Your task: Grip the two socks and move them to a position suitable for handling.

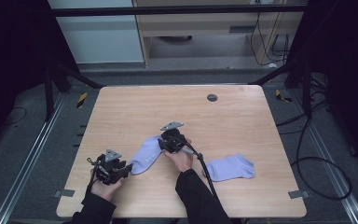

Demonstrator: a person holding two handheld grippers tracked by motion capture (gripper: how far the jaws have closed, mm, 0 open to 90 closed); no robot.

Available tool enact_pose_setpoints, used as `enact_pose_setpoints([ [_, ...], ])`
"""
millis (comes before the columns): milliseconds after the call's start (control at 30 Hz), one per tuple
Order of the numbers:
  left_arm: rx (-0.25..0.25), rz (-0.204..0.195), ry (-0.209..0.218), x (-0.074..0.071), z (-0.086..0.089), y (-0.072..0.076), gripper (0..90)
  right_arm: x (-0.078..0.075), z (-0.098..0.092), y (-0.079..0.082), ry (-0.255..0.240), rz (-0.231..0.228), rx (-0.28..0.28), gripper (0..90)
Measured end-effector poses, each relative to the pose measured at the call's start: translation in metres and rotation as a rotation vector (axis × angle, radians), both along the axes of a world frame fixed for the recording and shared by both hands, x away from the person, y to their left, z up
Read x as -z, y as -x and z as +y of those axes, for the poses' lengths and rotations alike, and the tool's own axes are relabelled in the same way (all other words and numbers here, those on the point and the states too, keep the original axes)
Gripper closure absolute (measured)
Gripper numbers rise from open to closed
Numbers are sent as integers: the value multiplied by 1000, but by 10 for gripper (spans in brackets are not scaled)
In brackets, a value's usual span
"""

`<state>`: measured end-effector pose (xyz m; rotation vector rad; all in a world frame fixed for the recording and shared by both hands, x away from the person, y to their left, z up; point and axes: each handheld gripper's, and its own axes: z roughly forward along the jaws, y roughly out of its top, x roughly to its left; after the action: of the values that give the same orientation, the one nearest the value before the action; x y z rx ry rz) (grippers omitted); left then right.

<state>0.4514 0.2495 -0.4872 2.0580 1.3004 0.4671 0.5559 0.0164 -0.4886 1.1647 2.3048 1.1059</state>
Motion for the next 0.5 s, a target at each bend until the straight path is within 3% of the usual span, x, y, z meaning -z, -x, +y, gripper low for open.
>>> enact_pose_setpoints([
  [200,4,37,-4,3,-2,-3,775,11,-2,-6,34,29,17,728],
  [267,2,40,3,3,-2,-3,789,11,-3,-6,37,30,20,753],
  [300,1,43,10,3,-2,-3,833,10,-2,-5,44,39,19,823],
  [500,10,48,9,2,-3,-5,875,7,-2,-2,47,63,12,874],
])
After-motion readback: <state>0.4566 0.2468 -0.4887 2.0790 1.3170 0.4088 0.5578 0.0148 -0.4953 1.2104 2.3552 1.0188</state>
